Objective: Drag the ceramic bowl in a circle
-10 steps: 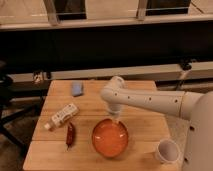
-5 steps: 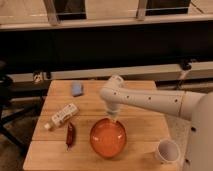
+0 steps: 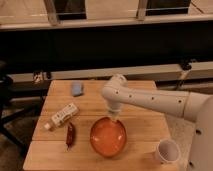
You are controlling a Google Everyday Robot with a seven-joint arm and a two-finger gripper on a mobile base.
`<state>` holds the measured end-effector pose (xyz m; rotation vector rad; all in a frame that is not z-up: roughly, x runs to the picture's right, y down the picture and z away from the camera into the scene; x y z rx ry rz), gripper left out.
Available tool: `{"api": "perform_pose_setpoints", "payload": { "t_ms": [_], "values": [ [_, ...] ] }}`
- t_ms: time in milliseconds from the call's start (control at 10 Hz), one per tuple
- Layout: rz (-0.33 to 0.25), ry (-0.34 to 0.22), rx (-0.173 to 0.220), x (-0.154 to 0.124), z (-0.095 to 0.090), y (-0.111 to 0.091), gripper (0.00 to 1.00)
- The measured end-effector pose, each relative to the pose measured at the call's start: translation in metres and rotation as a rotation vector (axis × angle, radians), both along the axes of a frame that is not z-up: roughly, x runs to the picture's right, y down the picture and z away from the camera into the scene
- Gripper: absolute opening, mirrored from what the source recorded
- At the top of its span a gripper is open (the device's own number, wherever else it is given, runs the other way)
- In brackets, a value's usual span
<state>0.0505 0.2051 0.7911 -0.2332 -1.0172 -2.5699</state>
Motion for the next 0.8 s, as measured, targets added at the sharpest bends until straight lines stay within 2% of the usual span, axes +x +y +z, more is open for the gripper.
{"api": "perform_pose_setpoints", "payload": {
  "t_ms": [300, 500, 600, 800],
  "values": [
    [0.012, 0.019, -0.010, 0.002, 0.002, -0.003, 0.07],
    [0.041, 0.020, -0.006, 0.009, 0.011, -0.014, 0.00],
    [0.055, 0.017, -0.006, 0.011, 0.018, -0.022, 0.00],
    [0.079, 0.023, -0.010, 0.020, 0.019, -0.023, 0.00]
  ]
}}
